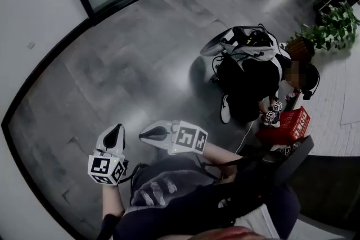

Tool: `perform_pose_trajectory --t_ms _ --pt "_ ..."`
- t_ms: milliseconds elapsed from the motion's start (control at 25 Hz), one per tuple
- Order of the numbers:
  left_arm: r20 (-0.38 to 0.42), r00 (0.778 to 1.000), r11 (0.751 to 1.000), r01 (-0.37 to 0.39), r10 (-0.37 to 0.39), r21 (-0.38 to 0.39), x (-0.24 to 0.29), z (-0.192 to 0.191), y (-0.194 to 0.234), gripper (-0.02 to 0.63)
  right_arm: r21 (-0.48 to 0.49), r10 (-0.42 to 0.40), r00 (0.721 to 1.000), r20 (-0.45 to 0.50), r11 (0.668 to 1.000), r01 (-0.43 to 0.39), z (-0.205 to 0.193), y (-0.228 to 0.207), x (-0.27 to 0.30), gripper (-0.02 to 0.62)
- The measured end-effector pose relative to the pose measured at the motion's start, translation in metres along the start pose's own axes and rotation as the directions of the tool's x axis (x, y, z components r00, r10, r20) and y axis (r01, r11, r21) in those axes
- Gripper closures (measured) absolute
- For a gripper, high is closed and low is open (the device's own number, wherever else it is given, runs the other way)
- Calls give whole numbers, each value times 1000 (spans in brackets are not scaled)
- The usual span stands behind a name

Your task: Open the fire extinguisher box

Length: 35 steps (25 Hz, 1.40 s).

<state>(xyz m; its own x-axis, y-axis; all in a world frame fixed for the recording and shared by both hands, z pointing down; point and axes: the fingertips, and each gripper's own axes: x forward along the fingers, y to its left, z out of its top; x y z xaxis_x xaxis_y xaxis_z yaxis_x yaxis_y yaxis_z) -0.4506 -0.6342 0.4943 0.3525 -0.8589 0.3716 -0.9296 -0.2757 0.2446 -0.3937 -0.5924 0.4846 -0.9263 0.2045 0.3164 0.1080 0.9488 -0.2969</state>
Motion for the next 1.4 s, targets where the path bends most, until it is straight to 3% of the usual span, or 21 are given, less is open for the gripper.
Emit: perform_pose_trajectory --t_ms 120,280,480,600,760,880,1160,1400 --pt "17 999 999 -45 44 12 25 19 16 606 -30 35 998 56 999 -34 15 -34 -5 594" --pt "83 996 998 -46 42 48 33 62 33 606 8 -33 995 97 999 33 44 -62 -10 594" --pt "112 970 976 -213 217 -48 -57 65 84 606 122 92 988 127 987 -108 78 -39 47 594" --pt "127 946 952 -287 299 -102 -78 54 95 606 269 163 972 170 941 -205 81 -46 62 594" --pt "145 939 947 -293 311 -135 -88 45 117 605 380 140 972 191 902 -205 81 -62 80 594" --pt "169 931 941 -297 323 -161 -106 49 152 606 382 143 971 191 901 -208 92 -63 114 594" --pt "181 925 937 -305 334 -173 -121 45 170 605 397 182 960 211 882 -255 98 -54 139 594" --pt "185 915 923 -318 359 -217 -160 63 278 606 411 208 965 159 875 -256 150 -66 239 594"
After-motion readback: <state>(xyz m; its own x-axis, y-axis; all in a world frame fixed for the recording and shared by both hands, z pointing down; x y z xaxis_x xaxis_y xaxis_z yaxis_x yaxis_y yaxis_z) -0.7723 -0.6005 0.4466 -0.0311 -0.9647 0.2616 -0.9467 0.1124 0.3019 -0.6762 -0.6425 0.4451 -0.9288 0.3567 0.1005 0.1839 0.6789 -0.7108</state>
